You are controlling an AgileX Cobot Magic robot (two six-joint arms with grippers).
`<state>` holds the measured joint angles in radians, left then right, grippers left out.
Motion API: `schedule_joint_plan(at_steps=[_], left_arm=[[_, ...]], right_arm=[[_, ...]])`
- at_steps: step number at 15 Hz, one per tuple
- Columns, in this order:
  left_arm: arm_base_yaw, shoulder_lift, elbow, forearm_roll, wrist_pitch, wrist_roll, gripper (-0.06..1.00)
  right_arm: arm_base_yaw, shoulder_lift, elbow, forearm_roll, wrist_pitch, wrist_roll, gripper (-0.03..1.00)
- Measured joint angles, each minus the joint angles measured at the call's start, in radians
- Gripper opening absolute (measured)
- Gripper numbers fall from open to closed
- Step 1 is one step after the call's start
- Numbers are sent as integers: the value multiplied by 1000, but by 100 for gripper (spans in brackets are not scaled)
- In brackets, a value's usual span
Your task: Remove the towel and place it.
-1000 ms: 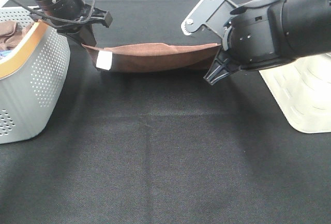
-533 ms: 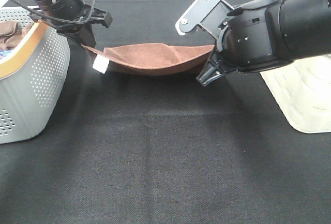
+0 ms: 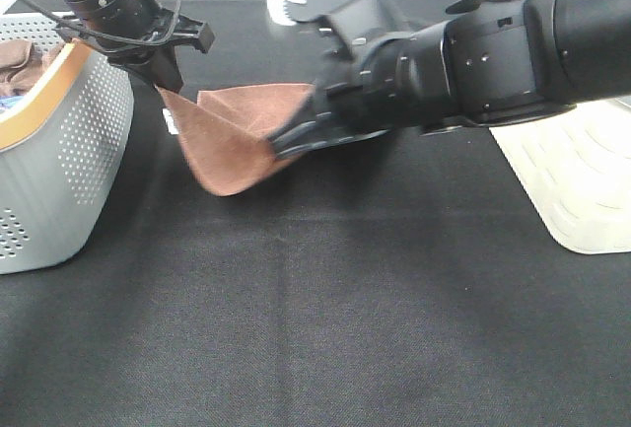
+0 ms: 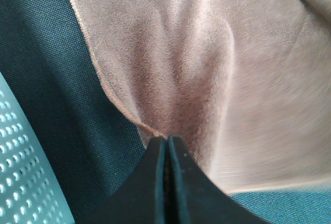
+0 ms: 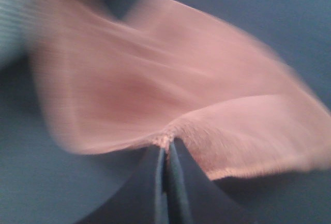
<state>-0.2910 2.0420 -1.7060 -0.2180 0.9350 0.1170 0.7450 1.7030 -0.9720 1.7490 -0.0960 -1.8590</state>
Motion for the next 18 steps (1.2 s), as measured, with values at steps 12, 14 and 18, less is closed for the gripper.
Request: schedule_joint_plan(at_steps=[12,14,18], left_arm=[[0,0,0,0,3,0,0],[0,0,0,0,-2,0,0],[1,0,0,-4,-54,-4,0]], right_arm=[[0,0,-131,-1669,618,1626,0],[0,0,-182,-1983,635,1892,0],[0,0,-292,-2408,718,2173,0]])
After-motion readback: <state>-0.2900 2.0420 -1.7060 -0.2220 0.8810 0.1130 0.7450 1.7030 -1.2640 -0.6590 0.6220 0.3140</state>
